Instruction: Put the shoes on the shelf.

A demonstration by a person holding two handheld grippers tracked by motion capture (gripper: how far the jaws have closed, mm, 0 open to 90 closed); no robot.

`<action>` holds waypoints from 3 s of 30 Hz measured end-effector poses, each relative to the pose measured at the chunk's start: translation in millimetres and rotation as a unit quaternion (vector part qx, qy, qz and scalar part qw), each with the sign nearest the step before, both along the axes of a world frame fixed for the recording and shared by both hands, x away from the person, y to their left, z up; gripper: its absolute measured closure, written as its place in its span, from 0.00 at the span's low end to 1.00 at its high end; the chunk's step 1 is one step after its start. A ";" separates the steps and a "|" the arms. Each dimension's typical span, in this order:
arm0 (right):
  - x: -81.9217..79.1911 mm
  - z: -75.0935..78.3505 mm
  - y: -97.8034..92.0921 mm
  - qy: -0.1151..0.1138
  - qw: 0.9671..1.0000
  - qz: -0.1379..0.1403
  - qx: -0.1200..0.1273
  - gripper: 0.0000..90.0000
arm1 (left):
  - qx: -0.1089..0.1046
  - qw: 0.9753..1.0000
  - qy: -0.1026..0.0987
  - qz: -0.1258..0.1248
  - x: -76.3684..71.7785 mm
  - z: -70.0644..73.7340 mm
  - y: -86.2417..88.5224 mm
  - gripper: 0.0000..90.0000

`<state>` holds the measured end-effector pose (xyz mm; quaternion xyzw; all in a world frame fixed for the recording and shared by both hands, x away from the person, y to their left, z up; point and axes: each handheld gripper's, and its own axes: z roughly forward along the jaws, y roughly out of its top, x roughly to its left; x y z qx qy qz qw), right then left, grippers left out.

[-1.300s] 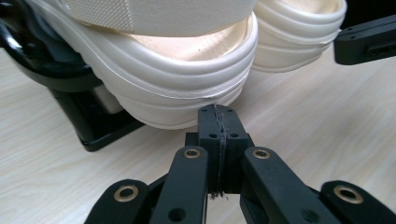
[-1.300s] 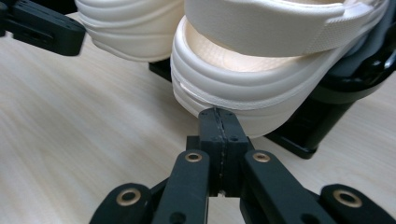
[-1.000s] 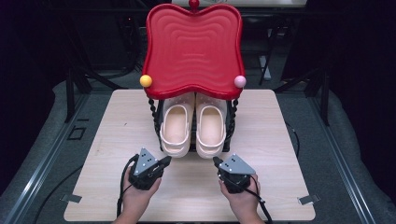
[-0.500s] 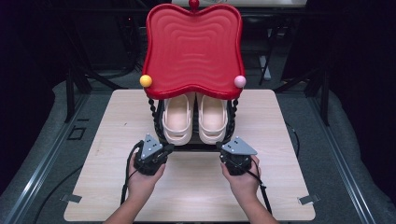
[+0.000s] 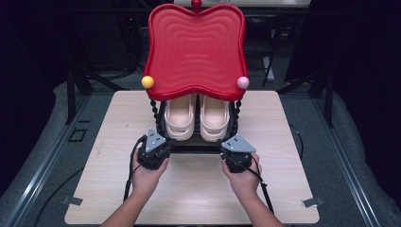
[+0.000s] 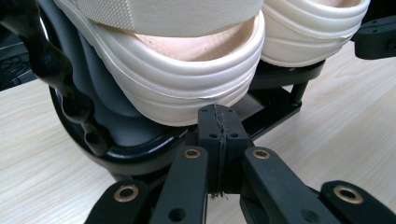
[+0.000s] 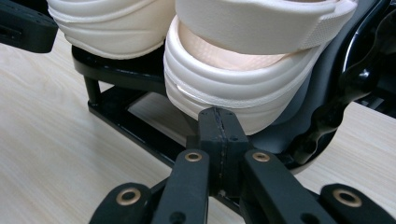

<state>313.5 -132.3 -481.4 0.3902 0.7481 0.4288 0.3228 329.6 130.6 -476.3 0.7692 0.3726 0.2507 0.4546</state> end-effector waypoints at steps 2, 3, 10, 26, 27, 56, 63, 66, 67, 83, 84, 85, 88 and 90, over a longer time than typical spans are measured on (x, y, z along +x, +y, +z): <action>3.4 0.7 0.6 -0.001 1.000 0.000 0.004 1.00 | 0.002 1.000 -0.001 0.000 2.1 0.4 -2.2 1.00; 4.5 1.4 0.8 0.001 1.000 -0.002 0.003 1.00 | 0.005 1.000 -0.001 0.000 3.1 0.5 -3.4 1.00; 9.6 1.3 5.7 0.002 1.000 0.001 -0.003 1.00 | 0.021 1.000 0.001 -0.002 8.8 -1.5 -12.6 1.00; 22.6 -8.9 10.8 0.013 1.000 -0.003 0.004 1.00 | 0.021 0.999 0.020 0.016 21.8 -10.5 -14.2 1.00; 23.4 -9.9 12.0 0.012 1.000 -0.003 0.005 1.00 | 0.019 0.999 0.021 0.016 22.1 -10.8 -14.5 1.00; 30.3 -16.3 15.1 0.018 1.000 -0.008 0.003 1.00 | 0.010 0.999 0.025 0.019 28.7 -18.6 -16.0 1.00; 28.5 -15.9 14.2 0.013 1.000 -0.006 0.008 0.99 | 0.006 1.000 0.021 0.017 26.5 -16.7 -13.3 1.00; 25.9 -15.1 12.9 0.012 1.000 -0.004 0.006 0.99 | 0.003 1.000 0.017 0.015 22.8 -14.3 -9.5 1.00; 24.7 -14.7 12.4 0.012 1.000 -0.004 0.003 0.98 | 0.003 1.000 0.016 0.015 21.6 -13.7 -8.5 1.00; 11.3 -2.6 -0.6 0.022 1.000 0.011 0.009 0.91 | -0.008 1.000 0.024 0.004 6.3 -2.5 16.7 0.80; 9.7 -1.2 -2.1 0.022 1.000 0.012 0.015 0.90 | -0.012 1.000 0.024 0.004 4.5 -1.3 19.1 0.78; 7.9 0.9 -4.1 0.024 1.000 0.013 0.015 0.88 | -0.013 1.000 0.024 0.004 2.6 0.2 21.7 0.76; 1.7 6.0 -8.7 0.024 0.999 0.019 0.014 0.82 | -0.018 1.000 0.023 0.002 -2.3 4.2 29.1 0.72; -3.2 9.0 -12.5 0.020 0.999 0.028 0.024 0.77 | -0.016 1.000 0.026 -0.004 -5.6 6.5 33.8 0.70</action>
